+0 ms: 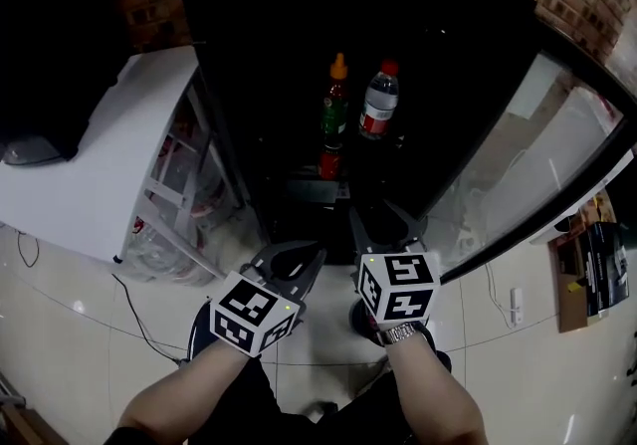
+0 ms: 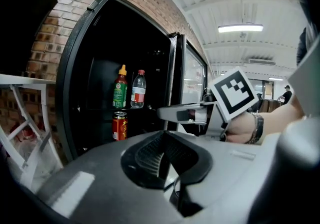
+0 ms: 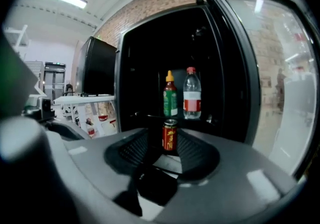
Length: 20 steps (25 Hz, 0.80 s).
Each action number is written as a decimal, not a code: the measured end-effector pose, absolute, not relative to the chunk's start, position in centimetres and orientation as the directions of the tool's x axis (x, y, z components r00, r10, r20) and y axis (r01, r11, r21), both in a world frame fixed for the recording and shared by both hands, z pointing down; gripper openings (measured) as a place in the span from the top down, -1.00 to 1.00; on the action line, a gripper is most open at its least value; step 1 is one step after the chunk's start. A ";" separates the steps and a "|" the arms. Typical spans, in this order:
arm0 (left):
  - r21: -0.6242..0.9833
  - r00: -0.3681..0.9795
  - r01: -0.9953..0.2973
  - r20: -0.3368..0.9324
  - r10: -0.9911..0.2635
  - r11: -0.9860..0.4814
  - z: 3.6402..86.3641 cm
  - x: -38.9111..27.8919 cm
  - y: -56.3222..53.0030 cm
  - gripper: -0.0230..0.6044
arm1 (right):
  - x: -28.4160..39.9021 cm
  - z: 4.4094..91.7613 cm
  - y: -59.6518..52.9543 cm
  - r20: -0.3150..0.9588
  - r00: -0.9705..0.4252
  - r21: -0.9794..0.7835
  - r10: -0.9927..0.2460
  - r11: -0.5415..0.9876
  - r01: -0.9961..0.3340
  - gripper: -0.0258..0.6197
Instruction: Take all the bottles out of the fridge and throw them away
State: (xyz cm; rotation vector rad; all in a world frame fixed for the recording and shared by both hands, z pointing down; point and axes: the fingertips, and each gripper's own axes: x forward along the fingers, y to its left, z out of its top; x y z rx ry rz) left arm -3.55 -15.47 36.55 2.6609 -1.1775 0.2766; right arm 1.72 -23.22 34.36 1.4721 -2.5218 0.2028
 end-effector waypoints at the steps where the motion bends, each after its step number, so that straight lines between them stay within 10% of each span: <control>1: 0.117 0.660 -0.747 0.252 -0.708 -0.655 36.1 -3.9 -15.9 0.92 | 1.2 33.6 -23.8 0.242 -0.480 -0.005 -0.843 0.493 -0.870 0.41; 20: 0.082 0.650 -0.758 0.178 -0.739 -0.647 31.7 -8.1 -23.8 0.92 | -4.9 26.0 -35.7 0.169 -0.440 0.091 -0.882 0.459 -0.884 0.16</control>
